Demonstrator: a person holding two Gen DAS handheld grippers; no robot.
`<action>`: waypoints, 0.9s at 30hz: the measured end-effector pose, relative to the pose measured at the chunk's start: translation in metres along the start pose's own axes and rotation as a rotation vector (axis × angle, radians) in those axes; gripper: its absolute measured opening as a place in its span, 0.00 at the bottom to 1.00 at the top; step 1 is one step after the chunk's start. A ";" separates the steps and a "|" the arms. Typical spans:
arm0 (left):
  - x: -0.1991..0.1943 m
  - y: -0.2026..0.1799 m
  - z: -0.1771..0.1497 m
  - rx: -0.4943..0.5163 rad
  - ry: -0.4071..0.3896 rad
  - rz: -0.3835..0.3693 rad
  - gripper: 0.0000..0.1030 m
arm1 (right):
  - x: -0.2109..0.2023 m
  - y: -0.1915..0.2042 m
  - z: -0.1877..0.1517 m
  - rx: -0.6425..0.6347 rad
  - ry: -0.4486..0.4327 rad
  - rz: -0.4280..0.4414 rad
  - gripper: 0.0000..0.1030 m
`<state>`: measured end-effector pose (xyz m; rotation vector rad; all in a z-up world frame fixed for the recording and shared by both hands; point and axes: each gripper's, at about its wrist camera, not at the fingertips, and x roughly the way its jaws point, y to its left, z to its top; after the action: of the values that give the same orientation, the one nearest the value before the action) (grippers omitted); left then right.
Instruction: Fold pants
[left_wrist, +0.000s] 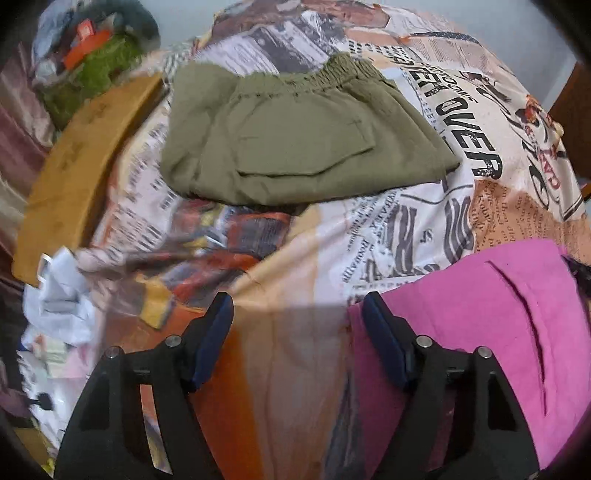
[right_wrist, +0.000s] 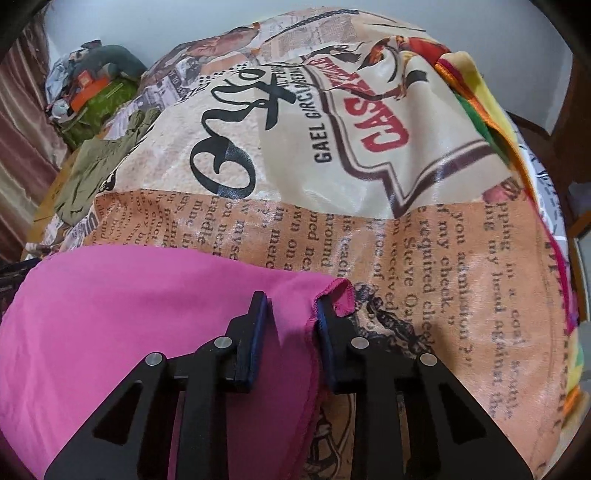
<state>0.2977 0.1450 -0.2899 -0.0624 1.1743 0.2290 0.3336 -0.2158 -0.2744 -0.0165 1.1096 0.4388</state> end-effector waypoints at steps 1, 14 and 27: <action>-0.005 -0.003 0.000 0.026 -0.014 0.030 0.72 | -0.003 0.001 0.001 0.002 0.007 -0.018 0.23; -0.087 -0.047 0.017 0.153 -0.224 -0.026 0.78 | -0.080 0.041 0.025 -0.073 -0.111 0.095 0.45; -0.039 -0.108 0.004 0.287 -0.056 -0.087 0.82 | -0.021 0.103 0.010 -0.224 0.089 0.185 0.57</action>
<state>0.3098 0.0345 -0.2600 0.1435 1.1356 -0.0161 0.2980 -0.1263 -0.2306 -0.1324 1.1490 0.7330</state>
